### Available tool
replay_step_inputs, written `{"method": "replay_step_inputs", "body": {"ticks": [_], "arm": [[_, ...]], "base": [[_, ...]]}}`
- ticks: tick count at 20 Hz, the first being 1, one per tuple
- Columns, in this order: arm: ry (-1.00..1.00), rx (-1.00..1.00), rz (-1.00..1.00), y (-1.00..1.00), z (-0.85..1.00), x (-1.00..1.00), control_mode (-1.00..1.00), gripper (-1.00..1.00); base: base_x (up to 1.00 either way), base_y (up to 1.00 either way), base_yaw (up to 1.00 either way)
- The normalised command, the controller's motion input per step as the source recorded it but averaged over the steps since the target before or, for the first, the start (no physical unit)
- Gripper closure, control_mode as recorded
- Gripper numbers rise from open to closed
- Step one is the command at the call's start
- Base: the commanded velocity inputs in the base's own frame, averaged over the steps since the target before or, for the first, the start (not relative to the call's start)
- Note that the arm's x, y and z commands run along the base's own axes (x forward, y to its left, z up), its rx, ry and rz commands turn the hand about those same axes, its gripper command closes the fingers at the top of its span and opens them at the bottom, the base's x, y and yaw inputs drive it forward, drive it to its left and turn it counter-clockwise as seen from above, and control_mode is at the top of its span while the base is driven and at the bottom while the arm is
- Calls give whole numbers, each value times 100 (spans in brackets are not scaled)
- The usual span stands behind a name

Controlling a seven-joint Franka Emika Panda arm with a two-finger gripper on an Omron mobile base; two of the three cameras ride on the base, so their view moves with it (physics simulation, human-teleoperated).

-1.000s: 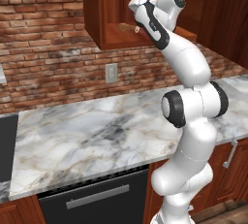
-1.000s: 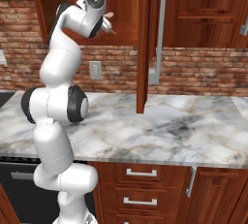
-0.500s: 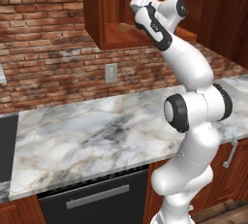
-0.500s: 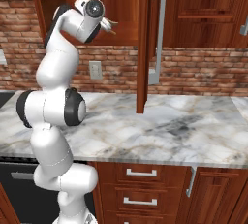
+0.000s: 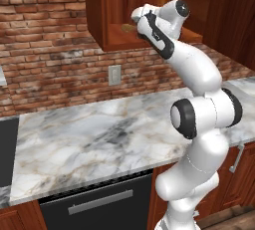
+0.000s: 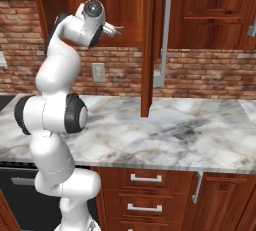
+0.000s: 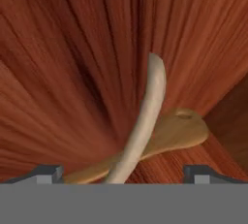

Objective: Organize the utensils by type. Pick up the wooden spoons from the counter and place them in the open cabinet. Then pick up the metallic utensils from the counter and place them in the open drawer.

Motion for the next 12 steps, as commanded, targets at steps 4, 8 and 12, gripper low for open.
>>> {"method": "replay_step_inputs", "body": {"ticks": [4,8,12], "arm": [[53,-53,9,1,19,1,-100,-100],[26,-39,5,1,5,0,-100,-100],[2,-20,0,0,2,-5,-100,-100]], "base": [[0,0,0],[0,0,0],[0,0,0]]}}
